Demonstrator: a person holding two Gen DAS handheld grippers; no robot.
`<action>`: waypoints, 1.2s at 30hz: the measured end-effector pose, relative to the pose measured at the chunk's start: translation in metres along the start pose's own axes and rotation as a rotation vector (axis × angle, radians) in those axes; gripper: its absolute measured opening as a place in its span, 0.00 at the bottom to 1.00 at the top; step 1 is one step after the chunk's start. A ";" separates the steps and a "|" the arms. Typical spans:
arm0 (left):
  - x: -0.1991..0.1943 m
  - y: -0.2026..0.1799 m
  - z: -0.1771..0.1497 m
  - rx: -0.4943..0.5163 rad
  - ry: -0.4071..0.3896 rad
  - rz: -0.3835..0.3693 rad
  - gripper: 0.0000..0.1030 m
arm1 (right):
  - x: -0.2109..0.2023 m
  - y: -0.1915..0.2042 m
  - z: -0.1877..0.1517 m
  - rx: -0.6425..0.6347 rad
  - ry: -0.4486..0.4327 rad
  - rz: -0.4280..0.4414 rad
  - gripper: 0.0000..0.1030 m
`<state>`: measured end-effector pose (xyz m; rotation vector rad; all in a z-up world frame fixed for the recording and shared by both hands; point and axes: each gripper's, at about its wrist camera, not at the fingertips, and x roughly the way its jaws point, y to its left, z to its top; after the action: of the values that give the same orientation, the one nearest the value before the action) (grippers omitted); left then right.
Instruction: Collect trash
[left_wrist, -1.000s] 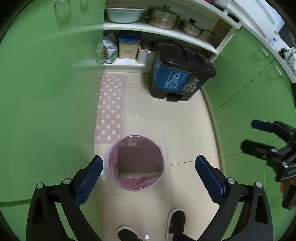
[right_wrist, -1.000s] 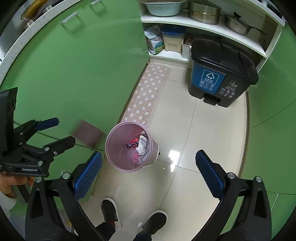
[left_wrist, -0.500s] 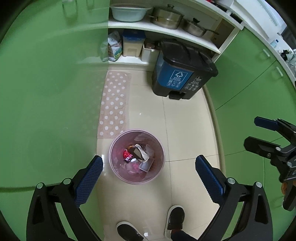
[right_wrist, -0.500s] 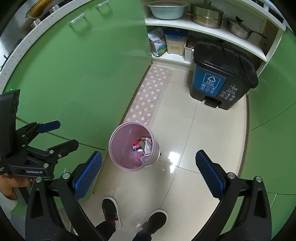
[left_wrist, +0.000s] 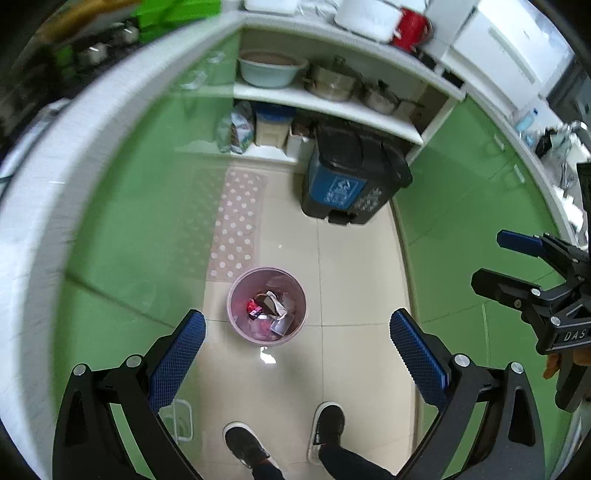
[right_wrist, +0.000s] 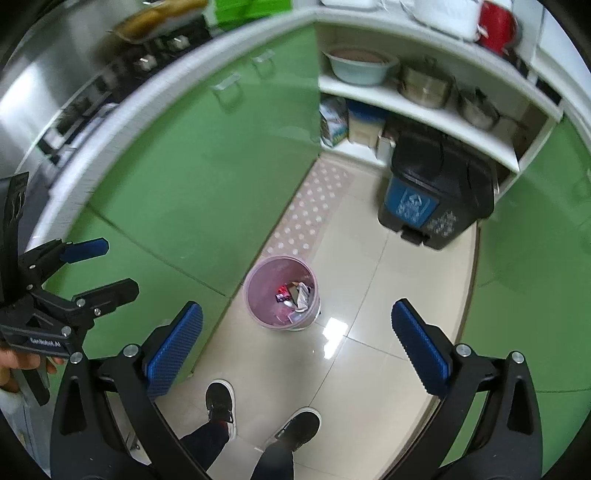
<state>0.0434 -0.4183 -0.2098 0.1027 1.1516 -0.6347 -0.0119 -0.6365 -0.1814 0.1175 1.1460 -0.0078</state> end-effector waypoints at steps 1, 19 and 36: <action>-0.013 0.001 -0.001 -0.014 -0.011 0.005 0.93 | -0.010 0.005 0.003 -0.010 -0.006 0.004 0.97; -0.241 0.076 -0.051 -0.252 -0.261 0.226 0.93 | -0.146 0.169 0.041 -0.365 -0.107 0.215 0.97; -0.351 0.204 -0.125 -0.334 -0.293 0.358 0.93 | -0.159 0.378 0.065 -0.586 -0.160 0.380 0.97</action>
<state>-0.0422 -0.0567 -0.0050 -0.0673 0.9106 -0.1286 0.0069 -0.2761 0.0236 -0.1858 0.9128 0.6410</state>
